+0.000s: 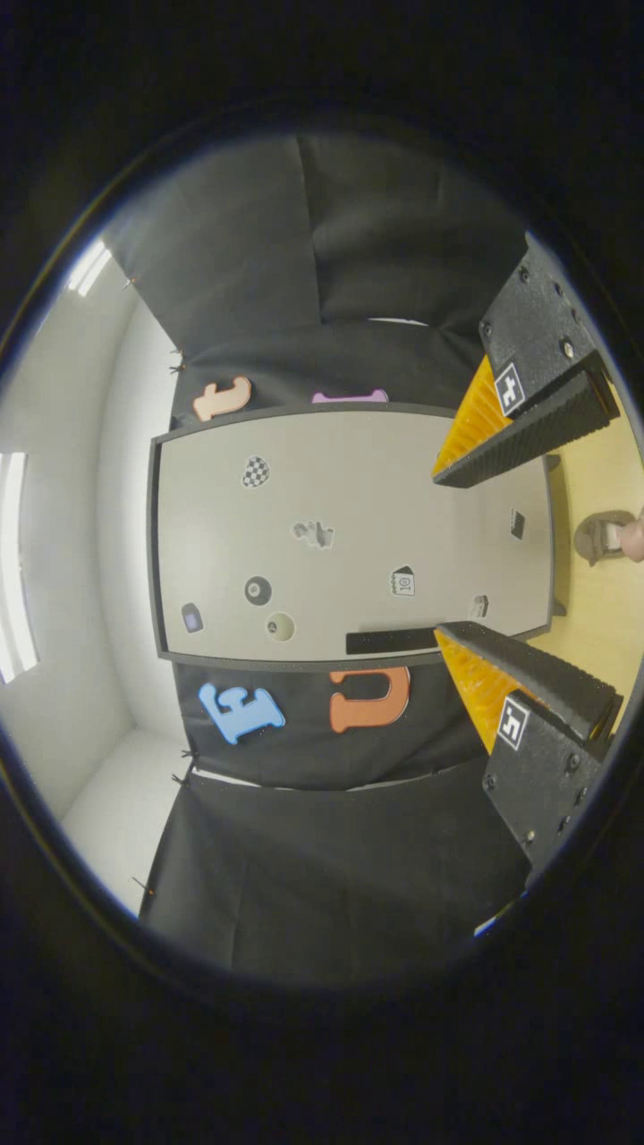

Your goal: Open the shoe cabinet door, grab the shoes and put them into the shoe cabinet, then close the shoe cabinet door.

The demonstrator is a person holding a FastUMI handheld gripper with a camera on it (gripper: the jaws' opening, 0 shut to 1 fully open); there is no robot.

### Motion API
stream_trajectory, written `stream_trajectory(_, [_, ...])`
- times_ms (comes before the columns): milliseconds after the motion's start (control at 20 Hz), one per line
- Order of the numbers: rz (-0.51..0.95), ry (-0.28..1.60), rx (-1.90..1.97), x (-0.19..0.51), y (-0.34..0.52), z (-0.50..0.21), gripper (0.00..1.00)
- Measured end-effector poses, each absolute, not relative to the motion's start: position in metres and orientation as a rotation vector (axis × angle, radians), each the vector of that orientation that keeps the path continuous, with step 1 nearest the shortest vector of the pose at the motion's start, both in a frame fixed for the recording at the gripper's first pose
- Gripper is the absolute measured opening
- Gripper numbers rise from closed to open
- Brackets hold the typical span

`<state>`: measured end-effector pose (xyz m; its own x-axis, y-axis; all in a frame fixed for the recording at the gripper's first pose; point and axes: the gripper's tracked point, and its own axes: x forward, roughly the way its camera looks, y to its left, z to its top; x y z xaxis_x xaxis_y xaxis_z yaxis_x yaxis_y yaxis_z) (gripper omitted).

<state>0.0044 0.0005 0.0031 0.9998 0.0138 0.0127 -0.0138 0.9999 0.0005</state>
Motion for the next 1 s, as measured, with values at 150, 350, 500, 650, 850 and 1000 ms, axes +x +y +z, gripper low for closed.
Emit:
stream_trajectory(150, [0.026,-0.014,-0.002,0.009,0.005,0.002,0.99])
stream_trajectory(350, [0.019,-0.006,0.004,0.017,0.005,-0.002,0.98])
stream_trajectory(500, [0.02,-0.015,0.014,0.027,0.007,0.0,0.99])
stream_trajectory(650, [0.048,-0.034,0.03,0.05,0.02,0.008,0.99])
stream_trajectory(850, [0.117,-0.034,0.044,0.098,0.051,0.015,0.99])
stream_trajectory(1000, [0.143,-0.005,0.006,0.136,0.078,0.012,0.99])
